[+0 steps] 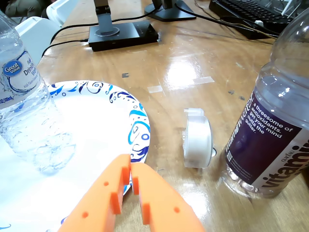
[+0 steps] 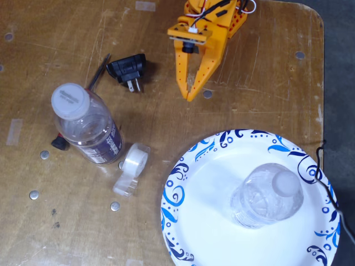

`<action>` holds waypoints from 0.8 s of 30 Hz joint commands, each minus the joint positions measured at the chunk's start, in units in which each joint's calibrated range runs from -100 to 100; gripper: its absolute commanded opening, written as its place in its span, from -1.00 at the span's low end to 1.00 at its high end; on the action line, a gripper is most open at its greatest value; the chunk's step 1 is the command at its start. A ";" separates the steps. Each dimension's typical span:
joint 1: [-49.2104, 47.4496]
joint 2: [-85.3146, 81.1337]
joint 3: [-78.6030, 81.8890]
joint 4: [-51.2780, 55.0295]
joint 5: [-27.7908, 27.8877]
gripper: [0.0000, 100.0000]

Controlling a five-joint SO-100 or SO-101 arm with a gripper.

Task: Move the bottles to the plate

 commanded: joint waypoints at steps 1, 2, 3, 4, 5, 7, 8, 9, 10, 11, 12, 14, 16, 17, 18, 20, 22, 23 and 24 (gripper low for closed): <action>-1.26 -0.66 0.45 -1.21 -1.04 -0.98; -3.09 -0.66 0.45 -0.78 -1.04 -0.98; -4.92 -0.66 0.45 -0.26 -1.04 -0.98; -6.43 -0.66 0.45 0.26 -1.04 -0.98; -7.84 -0.66 0.45 0.44 -1.04 -0.98; -10.10 -0.66 0.45 0.61 -1.09 -0.98; -10.85 -0.66 0.45 0.61 -1.09 -0.98; -11.39 -0.66 0.45 0.61 -1.09 -0.98; -11.50 -0.66 0.45 0.53 -1.09 -0.98; -11.50 -0.66 0.45 0.53 -1.09 -0.98; -11.50 -0.66 0.45 0.53 -1.09 -0.98; -11.39 -0.66 0.45 0.44 -1.25 -0.98; -10.64 -0.66 0.45 -0.08 -1.46 -0.98; -10.21 -0.66 0.45 -0.17 -1.46 -0.98; -9.24 -0.75 0.45 -0.26 -1.51 -0.98; -6.11 -0.75 0.27 -0.26 -1.25 -0.98; -3.52 -0.75 0.09 -0.26 -1.20 -0.98; -2.12 -0.75 -0.18 -0.26 -1.14 -0.98; -0.83 -0.75 -0.36 -0.43 -1.14 -0.98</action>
